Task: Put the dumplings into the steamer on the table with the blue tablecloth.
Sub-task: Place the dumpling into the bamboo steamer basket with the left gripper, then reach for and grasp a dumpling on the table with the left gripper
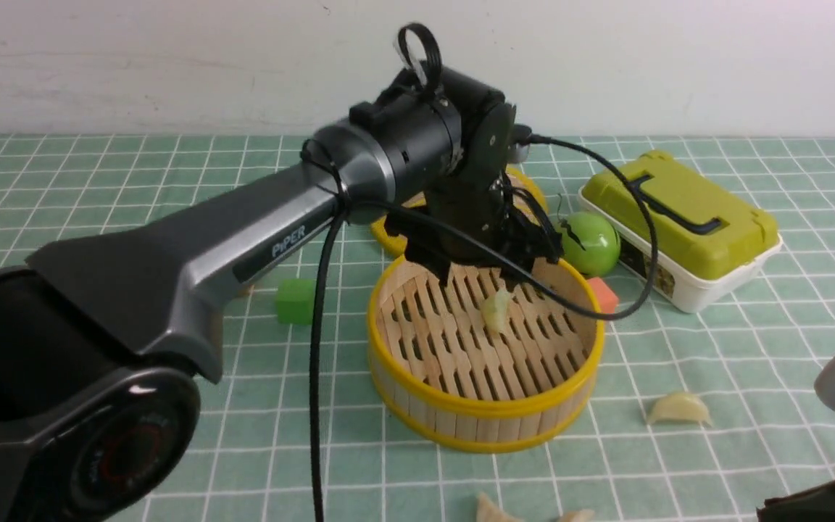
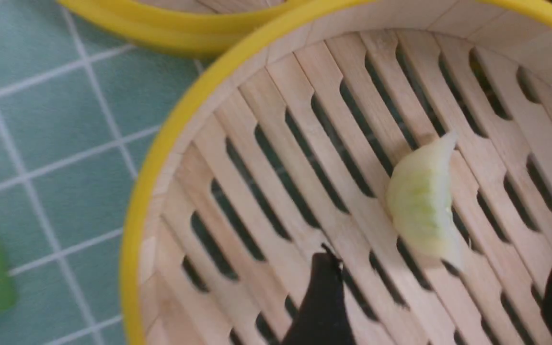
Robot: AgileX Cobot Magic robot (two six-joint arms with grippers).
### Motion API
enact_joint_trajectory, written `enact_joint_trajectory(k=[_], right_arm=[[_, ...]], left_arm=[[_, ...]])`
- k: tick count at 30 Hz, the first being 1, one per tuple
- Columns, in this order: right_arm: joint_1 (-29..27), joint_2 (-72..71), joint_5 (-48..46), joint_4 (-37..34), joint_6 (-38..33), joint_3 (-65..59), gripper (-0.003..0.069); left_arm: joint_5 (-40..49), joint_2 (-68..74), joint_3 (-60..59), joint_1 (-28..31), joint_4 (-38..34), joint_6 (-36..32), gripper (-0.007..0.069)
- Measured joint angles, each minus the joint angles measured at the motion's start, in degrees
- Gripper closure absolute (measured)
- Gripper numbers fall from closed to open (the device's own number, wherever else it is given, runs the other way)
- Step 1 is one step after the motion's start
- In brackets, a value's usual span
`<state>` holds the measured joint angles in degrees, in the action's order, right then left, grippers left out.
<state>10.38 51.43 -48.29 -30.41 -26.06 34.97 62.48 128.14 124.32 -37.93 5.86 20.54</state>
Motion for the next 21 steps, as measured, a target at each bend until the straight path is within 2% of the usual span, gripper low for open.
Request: enact_joint_trajectory(k=[1, 3, 7, 13, 21], right_arm=[[0.0, 0.0, 0.0, -0.1, 0.0, 0.0, 0.0617], [0.0, 0.0, 0.0, -1.0, 0.0, 0.0, 0.0613], [0.0, 0.0, 0.0, -1.1, 0.0, 0.0, 0.0606], [0.0, 0.0, 0.0, -1.1, 0.0, 0.0, 0.0596], [0.0, 0.0, 0.2, -1.1, 0.0, 0.0, 0.0585]], left_arm=[[1.0, -0.6, 0.2, 0.0, -0.2, -0.8, 0.0062], [6.6, -4.8, 0.5, 0.0, -2.6, -6.6, 0.0057], [8.2, -11.3, -1.9, 0.0, -8.6, -14.0, 0.0056], [8.5, -21.5, -17.0, -0.1, -18.9, -31.8, 0.0056], [5.6, -25.2, -39.2, -0.1, -21.5, -56.0, 0.0056]])
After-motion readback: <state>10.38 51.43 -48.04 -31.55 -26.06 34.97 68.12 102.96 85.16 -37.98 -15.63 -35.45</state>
